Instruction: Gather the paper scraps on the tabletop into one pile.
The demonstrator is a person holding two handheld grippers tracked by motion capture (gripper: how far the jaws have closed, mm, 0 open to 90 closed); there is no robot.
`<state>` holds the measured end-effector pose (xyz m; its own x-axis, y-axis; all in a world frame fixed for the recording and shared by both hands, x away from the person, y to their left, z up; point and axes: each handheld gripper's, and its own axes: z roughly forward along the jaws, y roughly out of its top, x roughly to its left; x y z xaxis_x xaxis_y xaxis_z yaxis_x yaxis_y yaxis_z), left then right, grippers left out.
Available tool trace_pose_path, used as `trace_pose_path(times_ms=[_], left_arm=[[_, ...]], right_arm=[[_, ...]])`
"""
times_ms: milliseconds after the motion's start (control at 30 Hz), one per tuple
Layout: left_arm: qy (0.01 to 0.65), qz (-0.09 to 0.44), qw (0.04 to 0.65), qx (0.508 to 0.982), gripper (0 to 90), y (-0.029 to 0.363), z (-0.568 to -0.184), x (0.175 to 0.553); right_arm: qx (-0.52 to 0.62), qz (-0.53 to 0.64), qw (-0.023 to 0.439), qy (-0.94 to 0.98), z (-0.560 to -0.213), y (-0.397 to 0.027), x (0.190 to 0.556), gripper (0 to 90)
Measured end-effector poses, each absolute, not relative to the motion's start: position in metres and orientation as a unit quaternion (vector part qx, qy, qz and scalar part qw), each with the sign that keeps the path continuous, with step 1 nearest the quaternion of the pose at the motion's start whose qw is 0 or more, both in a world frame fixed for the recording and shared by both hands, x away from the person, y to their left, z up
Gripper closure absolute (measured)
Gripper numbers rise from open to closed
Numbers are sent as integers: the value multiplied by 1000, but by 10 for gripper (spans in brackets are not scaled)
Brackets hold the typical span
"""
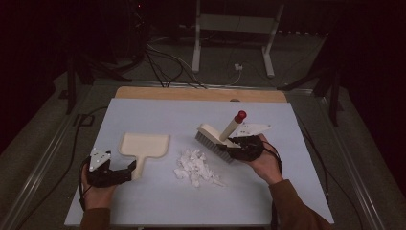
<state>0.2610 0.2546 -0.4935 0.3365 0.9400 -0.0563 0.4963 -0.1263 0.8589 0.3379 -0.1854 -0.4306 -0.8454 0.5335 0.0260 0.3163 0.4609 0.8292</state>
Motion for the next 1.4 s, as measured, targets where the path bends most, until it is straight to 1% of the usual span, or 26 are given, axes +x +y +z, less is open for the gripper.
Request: trace_pose_path(times_ms=[100,367,467,600,767,1000,1200,1400], left_arm=[[512,264,418,702,5,255,-494,261],[511,263,420,702,5,255,-494,261],[511,262,419,704,5,255,-494,262],[511,262,419,703,5,255,-494,262],[510,262,418,704,5,255,-494,262],[510,261,418,704,5,254,-494,262],[511,261,419,704,5,254,-495,262],[511,261,419,704,5,254,-495,262]], right_arm=[[218,433,127,865,-431,-182,347,674],[216,388,139,885,-436,-179,373,674],[209,392,130,886,-438,-181,380,674],[193,404,103,888,-438,-185,386,674],[146,423,76,891,-428,-188,379,674],[85,440,42,893,-415,-185,360,673],[48,432,17,900,-416,-179,344,674],[7,405,-3,914,-427,-171,327,673]])
